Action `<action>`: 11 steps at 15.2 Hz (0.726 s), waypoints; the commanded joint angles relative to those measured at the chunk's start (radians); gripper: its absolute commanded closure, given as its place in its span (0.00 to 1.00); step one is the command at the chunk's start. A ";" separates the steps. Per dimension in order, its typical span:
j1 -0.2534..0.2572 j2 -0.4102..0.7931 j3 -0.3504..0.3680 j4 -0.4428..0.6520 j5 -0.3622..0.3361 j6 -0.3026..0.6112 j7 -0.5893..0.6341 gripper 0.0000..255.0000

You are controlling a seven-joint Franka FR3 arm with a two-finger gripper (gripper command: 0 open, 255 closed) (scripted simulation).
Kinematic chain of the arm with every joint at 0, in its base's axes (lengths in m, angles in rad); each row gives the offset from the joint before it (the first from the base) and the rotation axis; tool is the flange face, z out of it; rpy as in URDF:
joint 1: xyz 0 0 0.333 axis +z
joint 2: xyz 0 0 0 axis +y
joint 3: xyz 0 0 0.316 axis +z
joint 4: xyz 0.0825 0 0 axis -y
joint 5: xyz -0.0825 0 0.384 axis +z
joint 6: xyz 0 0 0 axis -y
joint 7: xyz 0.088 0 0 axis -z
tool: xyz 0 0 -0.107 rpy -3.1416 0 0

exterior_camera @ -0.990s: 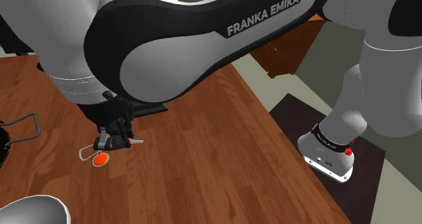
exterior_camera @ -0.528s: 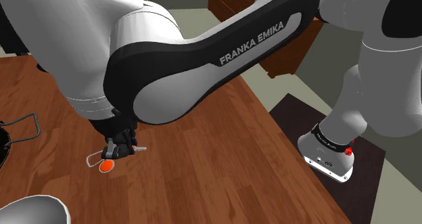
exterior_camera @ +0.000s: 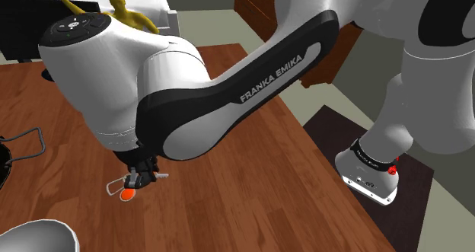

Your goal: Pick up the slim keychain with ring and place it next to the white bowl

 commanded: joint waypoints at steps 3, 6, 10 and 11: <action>0.002 0.008 -0.002 -0.003 -0.004 0.011 0.002 1.00; 0.002 0.008 -0.002 -0.003 -0.004 0.011 0.002 1.00; 0.002 0.008 -0.002 -0.003 -0.004 0.011 0.002 0.00; 0.002 0.008 -0.002 -0.003 -0.004 0.011 0.002 0.00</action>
